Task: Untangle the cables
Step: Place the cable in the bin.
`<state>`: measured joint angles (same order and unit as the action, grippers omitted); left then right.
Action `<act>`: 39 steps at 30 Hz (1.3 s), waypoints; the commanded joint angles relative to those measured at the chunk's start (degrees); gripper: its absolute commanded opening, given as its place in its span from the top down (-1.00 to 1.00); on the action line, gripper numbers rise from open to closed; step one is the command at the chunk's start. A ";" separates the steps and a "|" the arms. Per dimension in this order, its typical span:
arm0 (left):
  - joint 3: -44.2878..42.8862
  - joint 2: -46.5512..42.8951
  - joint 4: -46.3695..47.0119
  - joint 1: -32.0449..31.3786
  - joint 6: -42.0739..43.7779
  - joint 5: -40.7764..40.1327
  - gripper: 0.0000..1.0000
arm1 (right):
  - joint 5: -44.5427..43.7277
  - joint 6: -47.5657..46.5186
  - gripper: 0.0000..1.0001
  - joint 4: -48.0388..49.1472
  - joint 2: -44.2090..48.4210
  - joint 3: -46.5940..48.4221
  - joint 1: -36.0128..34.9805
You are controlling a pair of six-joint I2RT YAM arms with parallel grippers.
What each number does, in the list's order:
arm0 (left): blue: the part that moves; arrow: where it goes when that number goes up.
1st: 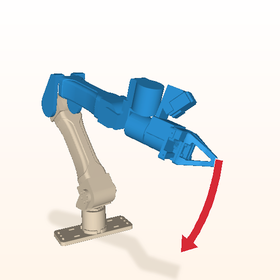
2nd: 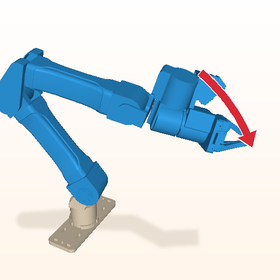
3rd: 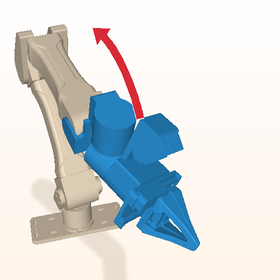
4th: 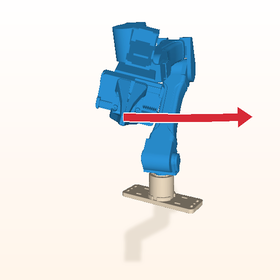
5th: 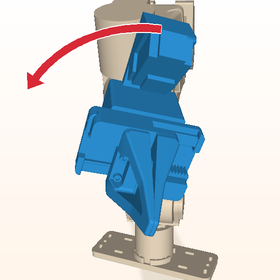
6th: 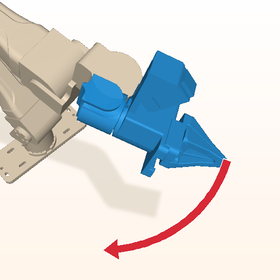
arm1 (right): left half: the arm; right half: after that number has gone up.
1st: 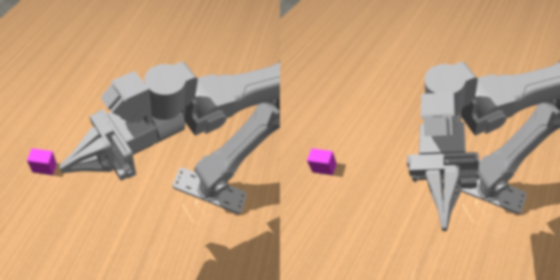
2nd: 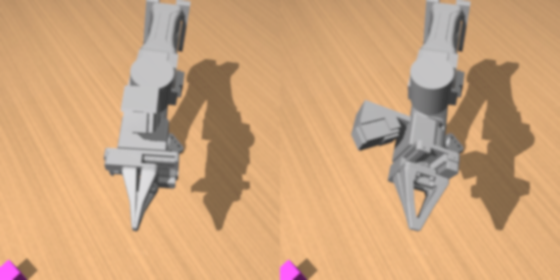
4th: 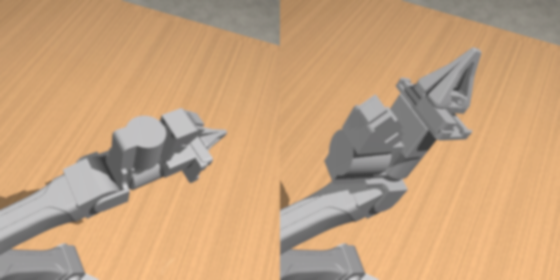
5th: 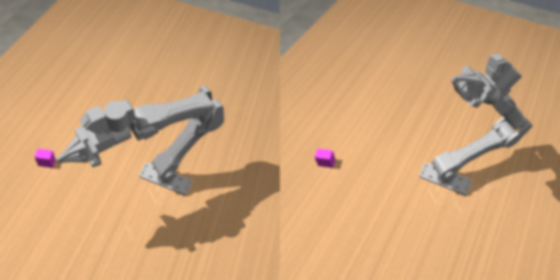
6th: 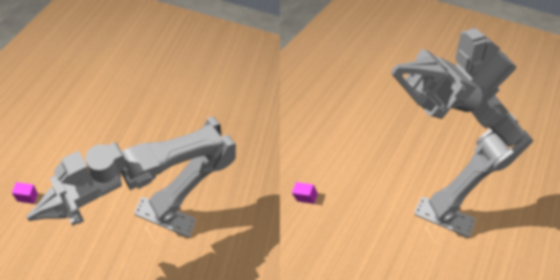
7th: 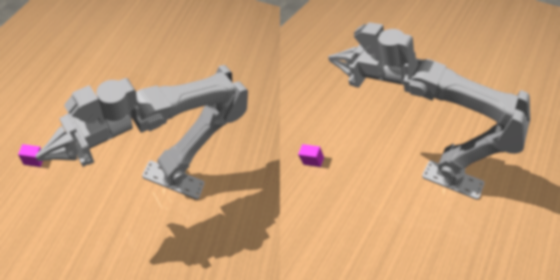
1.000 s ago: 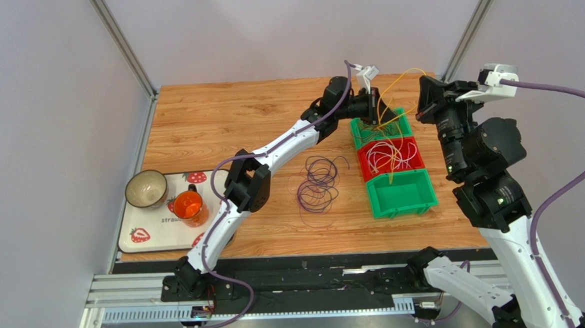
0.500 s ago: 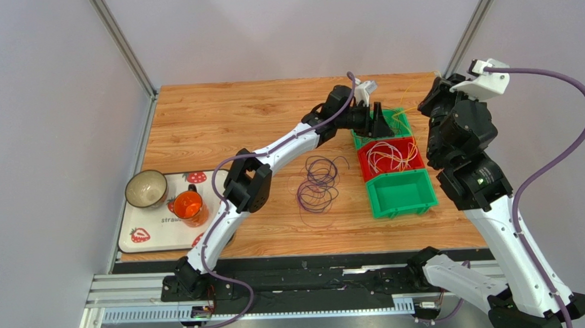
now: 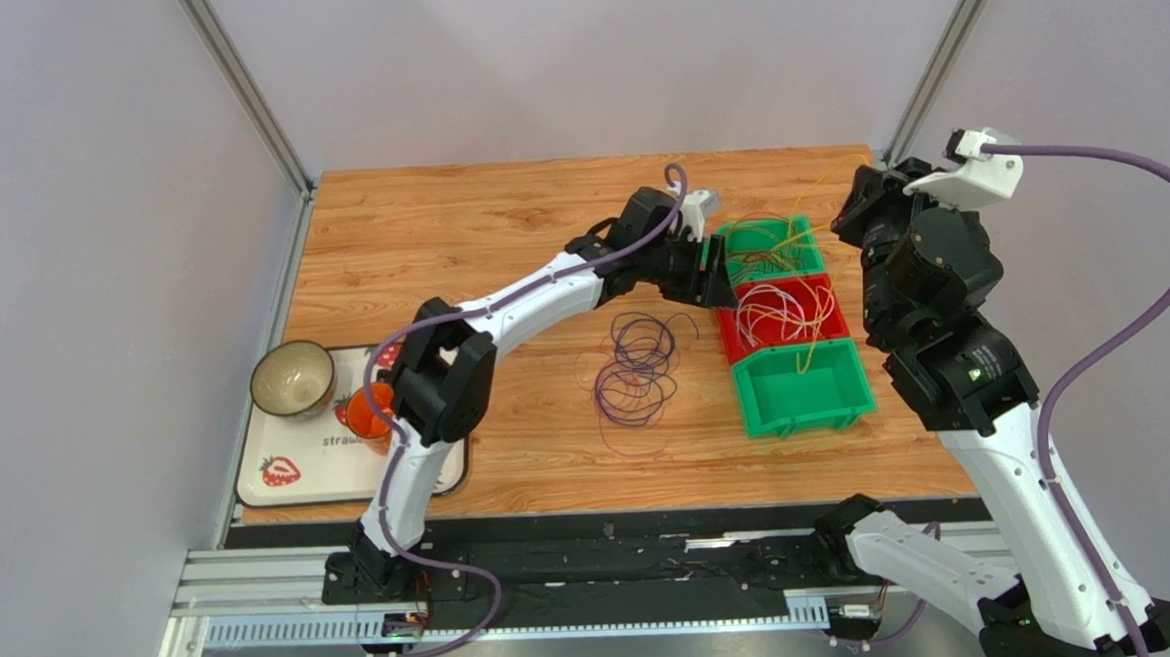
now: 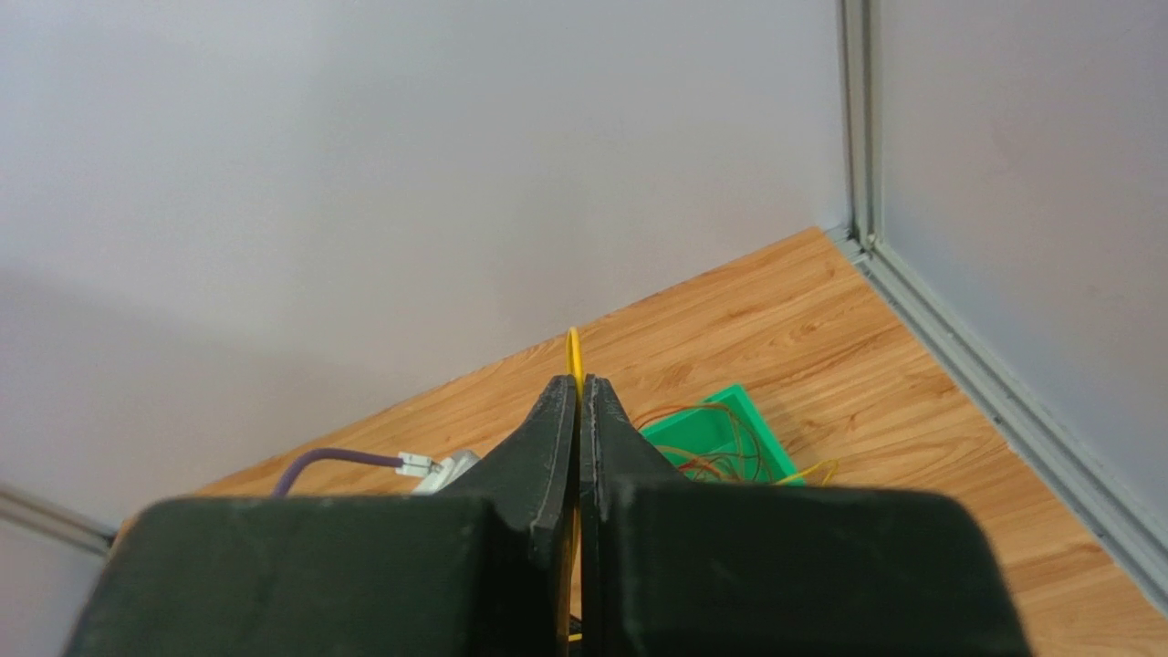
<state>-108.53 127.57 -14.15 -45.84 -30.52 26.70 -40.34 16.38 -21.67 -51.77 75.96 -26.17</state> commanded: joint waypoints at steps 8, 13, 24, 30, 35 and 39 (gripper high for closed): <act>12.46 -23.67 -13.43 2.69 5.65 -9.38 -0.27 | 7.64 11.39 1.00 -8.91 -2.28 2.00 -0.02; 17.65 -34.02 -20.82 2.87 7.93 -14.38 -0.27 | 13.96 19.71 1.00 -11.29 -3.78 1.73 -0.10; 20.82 -52.84 -37.34 6.38 11.89 -25.19 -0.30 | 12.49 39.33 1.00 -23.76 -1.94 -3.80 -0.81; 22.66 -60.31 -41.31 7.35 15.49 -33.44 -0.33 | -6.64 38.14 1.00 -23.35 -1.67 -5.03 -0.72; 27.39 -63.58 -39.29 7.79 18.83 -40.92 -0.36 | -6.16 32.66 1.00 -12.01 -4.82 -5.74 2.70; 31.00 -63.85 -37.53 9.54 19.27 -39.88 -0.37 | -6.95 32.84 1.00 -9.97 -8.60 -3.64 5.60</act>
<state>-80.23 63.68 -52.97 -37.67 -13.93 -10.50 -43.16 50.39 -38.54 -57.06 70.24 -22.79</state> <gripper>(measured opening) 0.684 0.010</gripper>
